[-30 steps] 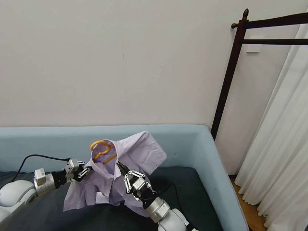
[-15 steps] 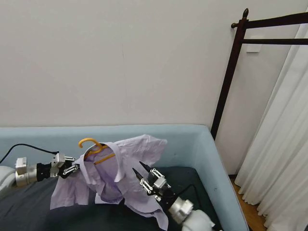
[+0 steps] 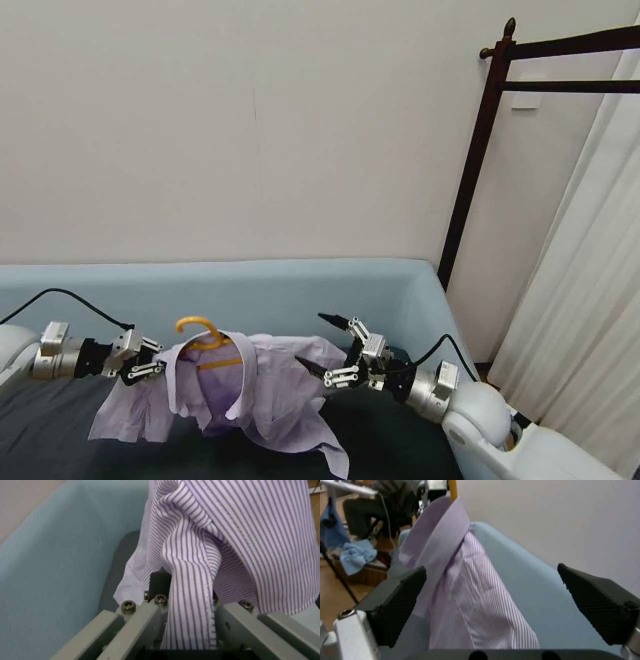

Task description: Pick up the clothes from the sofa and hang them on the clothes hanger.

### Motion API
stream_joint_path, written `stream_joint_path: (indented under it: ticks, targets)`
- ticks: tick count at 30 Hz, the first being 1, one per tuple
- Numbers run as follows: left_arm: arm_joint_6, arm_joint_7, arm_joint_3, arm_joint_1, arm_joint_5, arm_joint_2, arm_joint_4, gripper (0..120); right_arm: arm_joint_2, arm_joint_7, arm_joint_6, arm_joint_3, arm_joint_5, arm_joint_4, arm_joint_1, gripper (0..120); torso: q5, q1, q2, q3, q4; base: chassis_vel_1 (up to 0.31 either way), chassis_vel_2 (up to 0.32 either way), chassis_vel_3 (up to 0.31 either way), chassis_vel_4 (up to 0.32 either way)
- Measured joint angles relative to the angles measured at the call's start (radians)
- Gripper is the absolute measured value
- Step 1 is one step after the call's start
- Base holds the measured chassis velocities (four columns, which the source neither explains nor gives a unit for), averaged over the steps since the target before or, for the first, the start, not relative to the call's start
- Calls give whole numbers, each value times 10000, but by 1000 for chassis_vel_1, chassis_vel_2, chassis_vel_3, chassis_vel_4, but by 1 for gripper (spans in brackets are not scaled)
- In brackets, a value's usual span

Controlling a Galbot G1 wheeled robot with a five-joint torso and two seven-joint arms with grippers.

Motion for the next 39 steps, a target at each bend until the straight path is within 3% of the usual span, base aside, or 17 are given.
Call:
stream_joint_path:
  ticks: [7, 15, 30, 36, 39]
  targets:
    - [-145, 35, -46, 135, 270, -124, -186, 1, 369, -629, -477, -148, -623, -525, 268, 97, 0, 0, 0, 0, -2, 0, 0, 0, 0]
    - [-231, 189, -49, 182, 579, -239, -260, 1, 772, -1377, -757, -150, -1337, -1006, 427, 65, -1, 0, 0, 0, -2, 0, 0, 0, 0]
    - [-412, 266, -41, 176, 656, -345, -288, 1, 953, -2354, -748, -10, -1229, -1067, 400, 10, -1, -1, 0, 0, -2, 0, 0, 0, 0]
    - [-750, 281, -48, 174, 576, -374, -250, 1, 892, -2558, -824, -6, -907, -1000, 423, 7, -1, -1, 0, 0, -2, 0, 0, 0, 0]
    - [-1123, 319, -147, 170, 356, -370, -219, 10, 772, -2586, -975, 38, -589, -852, 456, 7, 0, 0, 0, 0, -2, 0, 0, 0, 0]
